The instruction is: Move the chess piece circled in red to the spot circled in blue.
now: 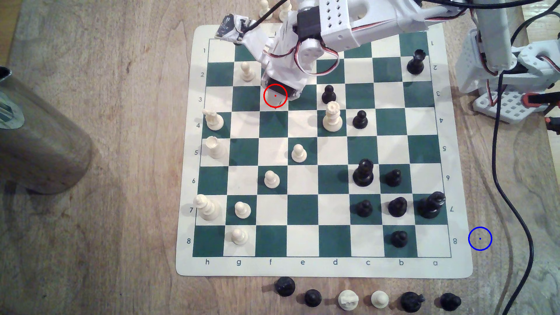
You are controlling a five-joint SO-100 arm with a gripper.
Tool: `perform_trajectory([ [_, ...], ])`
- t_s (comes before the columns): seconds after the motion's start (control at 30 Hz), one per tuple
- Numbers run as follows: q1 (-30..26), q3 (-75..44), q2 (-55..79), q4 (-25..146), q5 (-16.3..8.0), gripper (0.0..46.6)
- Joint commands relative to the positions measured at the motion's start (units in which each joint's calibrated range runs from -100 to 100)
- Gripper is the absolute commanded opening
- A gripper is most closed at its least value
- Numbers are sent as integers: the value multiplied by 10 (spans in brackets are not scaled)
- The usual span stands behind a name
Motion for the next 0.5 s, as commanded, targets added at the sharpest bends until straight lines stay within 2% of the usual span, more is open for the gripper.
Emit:
perform_trajectory([
  [0.0, 3, -46, -47, -6, -2, 100],
  [0.47, 3, -39, -64, -16, -3, 93],
])
